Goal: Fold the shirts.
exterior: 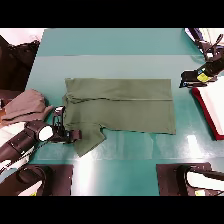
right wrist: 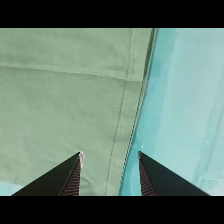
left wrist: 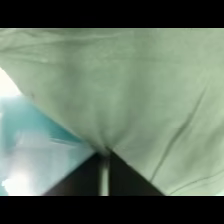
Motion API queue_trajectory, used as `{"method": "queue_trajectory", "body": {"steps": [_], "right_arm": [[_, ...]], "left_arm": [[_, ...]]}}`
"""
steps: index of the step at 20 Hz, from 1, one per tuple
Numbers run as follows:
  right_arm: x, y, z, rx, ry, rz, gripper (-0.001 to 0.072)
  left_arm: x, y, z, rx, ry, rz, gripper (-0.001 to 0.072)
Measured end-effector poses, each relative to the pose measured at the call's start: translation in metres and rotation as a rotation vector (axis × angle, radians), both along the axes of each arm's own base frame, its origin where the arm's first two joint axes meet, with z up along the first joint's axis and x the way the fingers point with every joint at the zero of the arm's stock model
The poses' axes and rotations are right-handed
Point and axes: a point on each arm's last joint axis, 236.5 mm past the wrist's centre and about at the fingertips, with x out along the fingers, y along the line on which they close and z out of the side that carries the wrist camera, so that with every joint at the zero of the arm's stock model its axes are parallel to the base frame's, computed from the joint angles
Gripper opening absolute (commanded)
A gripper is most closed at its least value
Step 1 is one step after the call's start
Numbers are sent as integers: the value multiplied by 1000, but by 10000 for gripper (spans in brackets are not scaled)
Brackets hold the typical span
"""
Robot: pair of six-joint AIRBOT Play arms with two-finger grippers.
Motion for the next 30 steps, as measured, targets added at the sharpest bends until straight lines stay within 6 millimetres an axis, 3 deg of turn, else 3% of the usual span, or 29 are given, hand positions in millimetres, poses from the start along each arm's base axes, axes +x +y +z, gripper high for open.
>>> {"method": "queue_trajectory", "body": {"steps": [4, 6, 9, 12, 15, 18, 22, 23, 24, 26, 30], "right_arm": [[-11, -3, -3, 0, 41, -1, 412], [-28, -8, -14, 2, 83, -14, 412], [-64, -20, -47, 11, 156, -61, 412], [-110, -29, -93, 26, 257, -110, 412], [-145, -23, -132, 64, 318, -129, 412], [-162, -13, -159, 108, 333, -147, 412], [-166, 2, -172, 174, 332, -164, 411], [-164, 6, -174, 190, 324, -169, 387], [-161, 9, -175, 205, 312, -174, 239], [-157, 10, -177, 212, 295, -178, 16], [-155, 12, -174, 221, 275, -159, 17]], "left_arm": [[15, -7, 12, -24, -51, 1, 26], [27, -13, 27, -35, -94, -32, 27], [43, -22, 52, -52, -160, -89, 27], [54, -28, 70, -63, -210, -121, 27], [59, -30, 77, -68, -231, -136, 27], [60, -31, 80, -69, -237, -142, 27], [59, -30, 81, -65, -231, -148, 27], [58, -30, 80, -64, -230, -149, 27], [58, -30, 80, -63, -227, -150, 26], [57, -29, 80, -62, -224, -151, 27], [55, -29, 82, -54, -221, -177, 26]]}}
